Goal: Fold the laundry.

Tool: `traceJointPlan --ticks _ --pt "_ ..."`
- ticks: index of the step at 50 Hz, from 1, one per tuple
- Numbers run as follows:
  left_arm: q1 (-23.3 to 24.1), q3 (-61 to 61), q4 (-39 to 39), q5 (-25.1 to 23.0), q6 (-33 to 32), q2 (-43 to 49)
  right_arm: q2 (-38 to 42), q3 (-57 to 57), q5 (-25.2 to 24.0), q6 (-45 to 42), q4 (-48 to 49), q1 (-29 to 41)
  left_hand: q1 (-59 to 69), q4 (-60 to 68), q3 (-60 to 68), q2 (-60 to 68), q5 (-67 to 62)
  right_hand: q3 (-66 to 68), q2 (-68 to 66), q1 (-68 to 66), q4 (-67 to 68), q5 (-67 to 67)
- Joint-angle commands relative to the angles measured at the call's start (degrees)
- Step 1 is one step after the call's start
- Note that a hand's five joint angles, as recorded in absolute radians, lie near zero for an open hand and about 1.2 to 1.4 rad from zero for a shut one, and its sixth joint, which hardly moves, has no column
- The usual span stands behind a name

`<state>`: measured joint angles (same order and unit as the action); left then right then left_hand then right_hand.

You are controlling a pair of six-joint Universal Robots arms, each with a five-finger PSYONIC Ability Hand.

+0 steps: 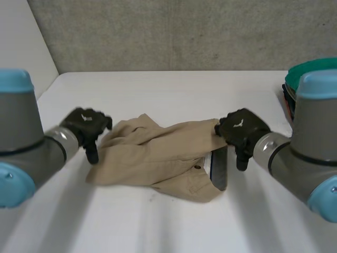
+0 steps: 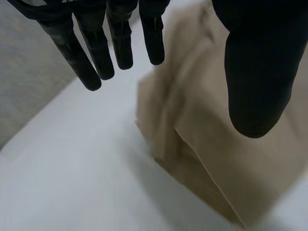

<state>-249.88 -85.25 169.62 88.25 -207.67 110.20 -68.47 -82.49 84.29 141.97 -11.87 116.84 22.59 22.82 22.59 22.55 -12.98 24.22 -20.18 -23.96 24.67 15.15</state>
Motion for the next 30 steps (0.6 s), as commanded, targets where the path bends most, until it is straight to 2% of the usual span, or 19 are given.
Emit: traceJointPlan --ticks 1,6,7,10,12,14,18,25,30 --pt "0.6 0.6 2.0 0.1 -4.8 7.5 7.2 -0.3 -0.6 0.6 8.8 2.5 4.3 4.0 4.3 4.3 -3.9 5.1 -9.2 -5.4 4.7 4.2" --pt "1.5 5.3 1.9 0.2 -4.8 12.6 12.5 0.9 1.2 1.8 18.5 4.2 12.3 12.1 12.3 12.4 -11.9 5.3 -9.3 -5.6 4.8 4.4" --pt "1.9 6.8 2.0 0.4 -4.9 14.1 14.2 1.4 2.3 2.0 21.9 4.7 21.3 21.1 21.3 21.4 -20.9 6.0 -10.0 -6.2 5.5 5.0" --pt "2.4 9.6 2.0 1.1 -5.0 15.8 16.9 2.7 3.9 2.0 26.8 5.5 37.0 36.8 37.0 37.1 -36.6 9.2 -13.2 -9.4 8.7 8.2" --pt "2.8 12.2 1.9 2.3 -5.0 17.1 19.3 4.3 5.3 1.8 30.7 6.2 56.3 56.1 56.3 56.4 -56.0 13.3 -17.4 -13.6 12.9 12.4" --pt "3.1 14.1 1.8 3.2 -4.8 17.8 20.9 5.5 6.0 1.7 32.8 6.4 57.4 57.2 57.4 57.5 -57.0 20.9 -24.9 -21.2 20.5 20.0" --pt "3.3 19.0 0.8 5.2 -4.5 19.0 23.8 9.7 6.7 1.6 35.1 6.1 57.4 57.2 57.4 57.5 -57.0 55.7 -59.7 -55.9 55.2 54.7" --pt "2.2 29.1 0.0 7.2 -4.2 17.9 22.6 16.7 6.7 1.6 36.0 4.6 57.4 57.2 57.4 57.5 -57.0 55.8 -59.8 -56.0 55.3 54.9" --pt "1.4 35.2 -5.0 7.7 1.4 9.5 15.7 22.3 7.4 4.8 32.8 3.0 57.4 57.2 57.4 57.5 -57.0 55.8 -59.8 -56.0 55.3 54.9"
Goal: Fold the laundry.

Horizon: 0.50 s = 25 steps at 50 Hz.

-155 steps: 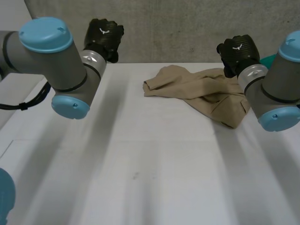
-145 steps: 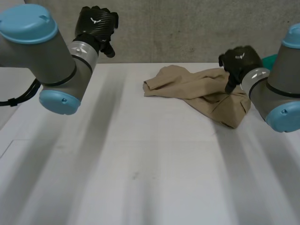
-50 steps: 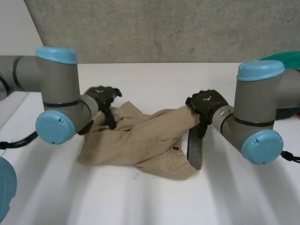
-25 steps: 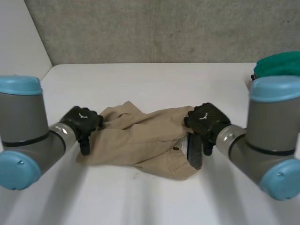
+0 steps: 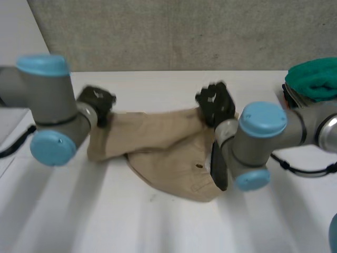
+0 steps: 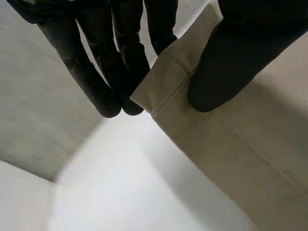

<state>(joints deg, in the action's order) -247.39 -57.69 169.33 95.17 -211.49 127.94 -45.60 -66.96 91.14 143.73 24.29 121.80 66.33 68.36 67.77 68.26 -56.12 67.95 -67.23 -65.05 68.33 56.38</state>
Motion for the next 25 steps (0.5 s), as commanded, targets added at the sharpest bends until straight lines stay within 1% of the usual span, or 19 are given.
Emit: traceJointPlan --ticks 1,3,4,6,7,8,9,10,12,13,16,17,21,25 --pt "-1.2 7.9 -5.6 0.8 6.3 -9.7 -8.5 7.2 0.4 3.9 -5.0 -2.3 13.7 11.6 12.2 11.7 -13.9 12.1 -12.8 -14.9 11.7 13.6" --pt "-1.2 7.9 -7.3 0.5 8.5 -13.1 -11.2 8.2 0.1 5.9 -9.5 -2.8 13.7 11.6 12.2 11.7 -13.9 12.1 -12.8 -14.9 11.7 13.6" --pt "-1.2 7.9 -8.9 -0.1 10.4 -16.2 -13.7 9.0 -1.0 8.1 -14.7 -3.4 13.7 11.6 12.2 11.7 -13.9 12.1 -12.8 -14.9 11.7 13.6" --pt "-1.2 7.3 -10.5 -0.7 12.0 -19.3 -16.3 10.1 -2.7 10.2 -20.0 -4.2 13.7 11.6 12.2 11.7 -13.9 12.1 -12.8 -14.9 11.7 13.6" --pt "-1.3 7.1 -11.2 -1.0 12.7 -20.8 -17.4 10.8 -3.9 11.0 -22.8 -4.6 13.7 11.6 12.2 11.7 -13.9 12.1 -12.8 -14.9 11.7 13.6" --pt "-1.6 6.4 -12.8 -1.7 13.8 -23.8 -19.6 11.9 -6.4 12.4 -28.5 -5.5 13.7 11.6 12.2 11.7 -13.9 12.1 -12.8 -14.9 11.7 13.6" --pt "-1.8 6.0 -13.5 -1.9 14.2 -25.4 -20.6 12.5 -7.6 13.0 -31.6 -5.9 13.7 11.6 12.2 11.7 -13.9 12.1 -12.8 -14.9 11.7 13.6" --pt "-2.0 5.2 -15.1 -2.5 15.3 -28.4 -22.7 13.5 -9.8 14.3 -37.5 -6.7 13.7 11.6 12.2 11.7 -13.9 12.1 -12.8 -14.9 11.7 13.6" --pt "-2.4 4.2 -15.9 -3.1 15.8 -31.6 -25.2 14.1 -11.5 15.4 -42.5 -7.7 13.7 11.6 12.2 11.7 -13.9 12.1 -12.8 -14.9 11.7 13.6" --pt "-2.8 3.1 -16.7 -3.7 15.8 -34.7 -27.8 14.7 -13.0 16.2 -47.0 -8.7 13.7 11.6 12.2 11.7 -13.9 12.1 -12.8 -14.9 11.7 13.6" --pt "-3.3 2.0 -16.8 -4.9 15.9 -39.3 -31.8 15.1 -14.8 17.5 -52.0 -10.3 13.7 11.6 12.2 11.7 -13.9 12.1 -12.8 -14.9 11.7 13.6" --pt "-3.6 1.7 -16.4 -6.0 16.3 -42.0 -34.4 15.3 -16.0 18.3 -53.5 -11.2 13.7 11.6 12.2 11.7 -13.9 12.1 -12.8 -14.9 11.7 13.6" --pt "-4.2 2.1 -15.0 -8.0 16.4 -47.2 -39.5 15.8 -18.0 20.3 -54.0 -13.3 13.7 11.6 12.2 11.7 -13.9 12.1 -12.8 -14.9 11.7 13.6" --pt "-4.7 4.5 -13.2 -7.5 16.7 -49.2 -41.4 16.9 -18.5 23.4 -53.5 -14.6 13.7 11.6 12.2 11.7 -13.9 12.1 -12.8 -14.9 11.7 13.6"
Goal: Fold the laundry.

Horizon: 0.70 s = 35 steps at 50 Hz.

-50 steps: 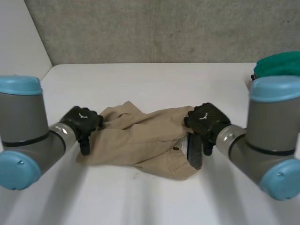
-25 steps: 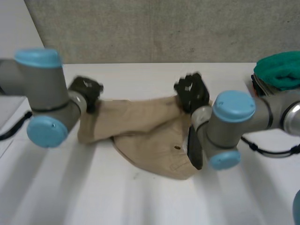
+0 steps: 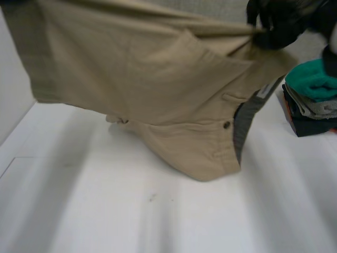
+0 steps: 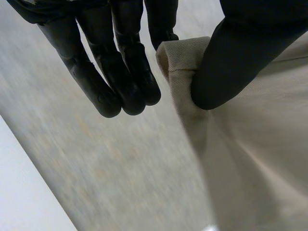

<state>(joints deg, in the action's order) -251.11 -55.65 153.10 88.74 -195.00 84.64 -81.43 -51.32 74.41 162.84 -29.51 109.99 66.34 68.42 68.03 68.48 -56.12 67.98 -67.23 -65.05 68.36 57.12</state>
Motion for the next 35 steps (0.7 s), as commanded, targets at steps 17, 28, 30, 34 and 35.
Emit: traceJointPlan --ticks 17,28,30,34,35 --pt "1.3 19.5 10.1 5.4 0.0 23.0 15.3 5.1 10.8 5.7 14.1 2.6 13.7 11.6 12.0 11.5 -13.9 12.0 -12.8 -14.9 11.6 12.9" --pt "2.2 31.9 17.2 6.9 -4.9 54.7 34.0 4.7 17.9 -4.9 37.1 8.1 13.7 11.6 12.0 11.5 -13.9 12.0 -12.8 -14.9 11.6 12.9" --pt "2.0 34.6 19.3 7.8 -5.3 58.3 36.2 4.6 20.1 -5.9 42.7 8.1 13.7 11.6 12.0 11.5 -13.9 12.0 -12.8 -14.9 11.6 12.9" --pt "1.9 38.9 23.4 7.5 -3.9 60.9 40.6 4.5 23.0 -8.2 60.3 8.0 12.5 10.4 10.8 10.4 -12.7 12.0 -12.8 -14.9 11.6 12.9" --pt "2.1 39.0 25.0 6.3 -2.9 60.9 41.9 5.0 22.7 -8.6 65.0 8.0 -32.0 -34.0 -33.7 -34.1 31.7 -29.1 28.4 26.2 -29.5 -28.3"
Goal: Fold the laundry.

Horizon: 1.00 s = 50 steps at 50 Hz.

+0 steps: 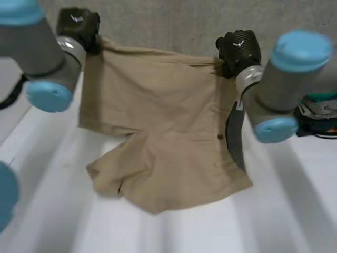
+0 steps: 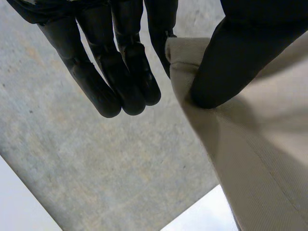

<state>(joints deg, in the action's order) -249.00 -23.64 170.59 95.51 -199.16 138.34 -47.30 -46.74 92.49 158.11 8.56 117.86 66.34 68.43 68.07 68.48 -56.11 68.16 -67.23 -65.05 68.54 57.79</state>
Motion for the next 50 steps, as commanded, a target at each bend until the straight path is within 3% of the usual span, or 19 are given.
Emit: traceJointPlan --ticks 1,2,7,16,22,24,29,34,39,41,46,50 --pt "0.1 7.0 8.4 -1.5 1.5 7.0 8.2 0.9 4.3 -4.1 27.1 0.3 -56.1 -58.1 -57.8 -58.2 55.8 -51.2 50.3 48.1 -51.6 -50.8" --pt "0.3 6.9 9.1 -1.9 1.8 6.9 8.5 1.5 3.8 -4.0 26.3 0.3 -56.3 -58.4 -58.1 -58.5 56.1 -58.2 57.2 55.1 -58.5 -57.8" --pt "0.2 3.9 10.6 -2.0 2.6 3.9 8.1 3.9 1.0 -3.2 15.1 0.0 -56.3 -58.4 -58.1 -58.5 56.1 -58.2 57.2 55.1 -58.5 -57.8" --pt "0.3 -15.2 6.9 4.7 1.8 -10.4 -2.9 0.4 -2.6 -3.8 -19.2 -3.4 -56.3 -58.4 -58.1 -58.5 56.1 -58.2 57.2 55.1 -58.5 -57.8" --pt "1.6 -33.1 2.8 0.8 2.5 -22.1 -11.0 -9.2 -7.6 -7.5 -34.8 -6.8 -56.3 -58.4 -58.1 -58.5 56.1 -58.2 57.2 55.1 -58.5 -57.8" --pt "2.1 -40.8 0.4 -2.8 2.7 -26.8 -14.4 -15.0 -10.1 -9.4 -38.3 -8.6 -45.7 -47.8 -47.5 -47.9 45.5 -54.1 53.2 51.0 -54.5 -53.8" --pt "3.3 -54.6 -4.8 -8.3 2.7 -34.6 -20.2 -27.5 -18.0 -14.0 -38.3 -12.9 -14.6 -16.7 -16.4 -16.8 14.4 -41.9 40.9 38.8 -42.2 -41.5" --pt "4.7 -66.3 -8.9 -11.7 2.5 -39.6 -24.1 -41.3 -29.3 -20.9 -31.8 -17.1 -4.0 -6.1 -5.7 -6.2 3.8 -31.6 30.7 28.5 -32.0 -31.2" --pt "5.3 -72.3 -10.3 -12.7 2.7 -39.1 -24.1 -50.1 -34.6 -24.9 -22.6 -18.2 -8.0 -10.1 -9.7 -10.2 7.8 -31.4 30.5 28.3 -31.8 -31.0" --pt "5.3 -73.6 -10.3 -12.6 2.7 -38.0 -23.4 -52.0 -35.0 -25.3 -19.0 -18.2 -10.4 -12.5 -12.1 -12.5 10.1 -31.4 30.5 28.3 -31.8 -31.0" --pt "4.7 -73.5 -8.3 -12.6 2.5 -32.2 -20.2 -54.9 -34.8 -23.6 -7.1 -17.6 -33.3 -35.4 -35.1 -35.5 33.1 -32.4 31.5 29.3 -32.8 -32.0" --pt "4.4 -71.6 -6.0 -12.0 2.5 -28.7 -17.7 -55.3 -33.6 -21.6 -0.2 -17.0 -41.3 -43.4 -43.0 -43.4 41.1 -32.6 31.7 29.5 -33.0 -32.2"
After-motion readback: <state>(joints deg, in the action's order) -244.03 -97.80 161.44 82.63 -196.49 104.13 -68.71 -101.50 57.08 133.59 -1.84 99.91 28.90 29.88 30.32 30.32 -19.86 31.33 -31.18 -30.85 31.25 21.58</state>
